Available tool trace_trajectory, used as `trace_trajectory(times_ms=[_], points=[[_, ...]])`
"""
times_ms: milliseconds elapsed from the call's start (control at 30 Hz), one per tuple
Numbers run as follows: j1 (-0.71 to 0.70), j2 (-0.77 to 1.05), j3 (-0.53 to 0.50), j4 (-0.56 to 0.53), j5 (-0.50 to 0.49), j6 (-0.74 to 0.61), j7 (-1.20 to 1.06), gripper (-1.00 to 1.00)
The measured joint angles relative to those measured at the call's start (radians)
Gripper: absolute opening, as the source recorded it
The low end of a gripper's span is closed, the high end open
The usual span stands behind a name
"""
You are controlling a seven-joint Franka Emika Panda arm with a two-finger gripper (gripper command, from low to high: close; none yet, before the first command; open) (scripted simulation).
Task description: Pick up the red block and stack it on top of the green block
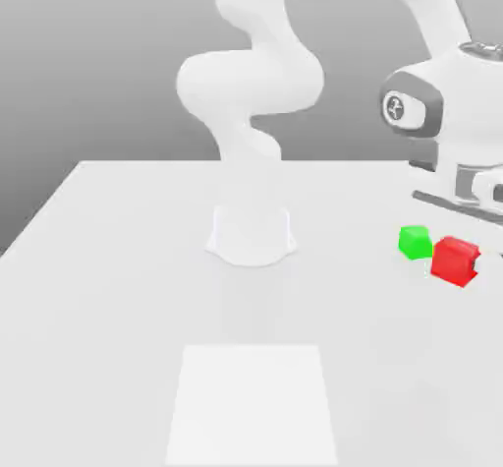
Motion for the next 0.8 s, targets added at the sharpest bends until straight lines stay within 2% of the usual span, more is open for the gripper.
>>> trace_trajectory(times_ms=[367, 600, 800], points=[[0.406, -0.186, 0.227, -0.124, 0.243, -0.063, 0.179, -1.0], [0.409, -0.076, 0.281, -0.13, 0.246, -0.012, 0.202, -1.0], [0.36, 0.033, 0.319, -0.134, 0.173, 0.058, 0.254, -1.0]])
